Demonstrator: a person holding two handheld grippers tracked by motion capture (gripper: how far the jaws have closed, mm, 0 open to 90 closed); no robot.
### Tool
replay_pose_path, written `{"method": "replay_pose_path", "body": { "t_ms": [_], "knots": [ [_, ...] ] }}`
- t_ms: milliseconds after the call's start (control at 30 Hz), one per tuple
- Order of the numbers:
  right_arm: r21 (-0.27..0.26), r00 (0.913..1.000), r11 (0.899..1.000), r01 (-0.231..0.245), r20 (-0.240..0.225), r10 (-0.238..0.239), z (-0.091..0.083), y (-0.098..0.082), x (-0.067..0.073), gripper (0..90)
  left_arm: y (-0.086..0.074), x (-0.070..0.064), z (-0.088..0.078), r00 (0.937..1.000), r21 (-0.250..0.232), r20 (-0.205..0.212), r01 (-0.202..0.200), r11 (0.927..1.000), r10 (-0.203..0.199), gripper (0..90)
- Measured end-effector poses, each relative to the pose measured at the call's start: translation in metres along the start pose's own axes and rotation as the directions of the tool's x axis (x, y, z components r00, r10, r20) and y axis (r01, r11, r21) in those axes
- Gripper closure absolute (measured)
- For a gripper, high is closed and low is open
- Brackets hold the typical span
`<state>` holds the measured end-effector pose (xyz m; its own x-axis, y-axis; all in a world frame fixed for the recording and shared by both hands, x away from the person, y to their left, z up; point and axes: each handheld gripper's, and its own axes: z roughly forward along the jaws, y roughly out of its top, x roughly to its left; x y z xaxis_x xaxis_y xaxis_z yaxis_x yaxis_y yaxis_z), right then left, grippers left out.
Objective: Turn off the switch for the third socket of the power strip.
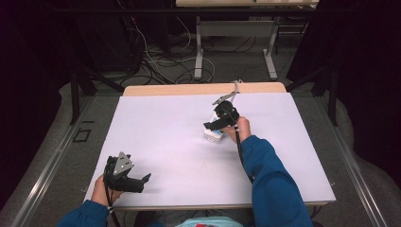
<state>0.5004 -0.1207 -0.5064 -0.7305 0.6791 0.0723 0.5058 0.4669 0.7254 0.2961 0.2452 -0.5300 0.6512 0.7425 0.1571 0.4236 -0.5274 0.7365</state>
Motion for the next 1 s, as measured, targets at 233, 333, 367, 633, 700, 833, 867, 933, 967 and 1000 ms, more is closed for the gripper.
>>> {"method": "replay_pose_path", "body": {
  "t_ms": [233, 333, 367, 633, 700, 833, 867, 933, 967, 1000],
  "knots": [
    [0.005, 0.9999, 1.0, -0.01, 0.002, 0.01, 0.0, -0.001, 0.0, 50.6, 0.0, 0.0, 0.0, 1.0, 0.003, -0.004, -0.007, 1.0, 0.007, 0.1],
    [0.003, 0.9998, 1.0, -0.019, 0.008, 0.018, 0.001, 0.0, 0.002, 73.7, 0.0, 0.0, 0.0, 1.0, 0.002, -0.003, -0.004, 1.0, 0.004, 0.1],
    [0.003, 0.9998, 1.0, -0.019, 0.008, 0.018, 0.001, 0.0, 0.002, 73.7, 0.0, 0.0, 0.0, 1.0, 0.002, -0.002, -0.002, 1.0, 0.002, 0.1],
    [0.018, 0.9998, 1.0, -0.01, 0.017, 0.01, 0.003, 0.0, 0.005, 90.0, 0.0, 0.0, 0.0, 1.0, 0.001, 0.0, 0.001, 1.0, -0.001, 0.1],
    [0.023, 0.9999, 1.0, -0.004, 0.014, 0.003, 0.004, 0.0, 0.005, 90.0, 0.0, 0.0, 0.0, 1.0, 0.001, -0.001, 0.0, 1.0, 0.0, 0.1],
    [0.032, 0.9996, 0.999, -0.005, 0.028, 0.004, 0.007, -0.001, 0.007, 90.0, 0.0, 0.0, 0.0, 1.0, 0.001, 0.0, 0.0, 1.0, 0.0, 0.1],
    [0.032, 0.9996, 0.999, -0.005, 0.028, 0.004, 0.007, -0.001, 0.007, 90.0, 0.0, 0.0, 0.0, 1.0, 0.001, 0.0, 0.0, 1.0, 0.0, 0.1],
    [0.041, 0.9998, 0.999, -0.004, 0.021, 0.003, 0.008, -0.001, 0.007, 90.0, 0.0, 0.0, 0.0, 1.0, 0.001, 0.0, 0.0, 1.0, 0.0, 0.1],
    [0.039, 0.9997, 0.999, -0.003, 0.024, 0.002, 0.009, -0.002, 0.007, 90.0, 0.0, 0.0, 0.0, 1.0, 0.002, -0.002, -0.003, 1.0, 0.003, 0.1],
    [0.039, 0.9998, 0.999, -0.001, 0.022, 0.0, 0.01, -0.002, 0.007, 90.0, 0.0, 0.0, 0.0, 1.0, 0.002, -0.001, -0.001, 1.0, 0.001, 0.1]
  ]
}}
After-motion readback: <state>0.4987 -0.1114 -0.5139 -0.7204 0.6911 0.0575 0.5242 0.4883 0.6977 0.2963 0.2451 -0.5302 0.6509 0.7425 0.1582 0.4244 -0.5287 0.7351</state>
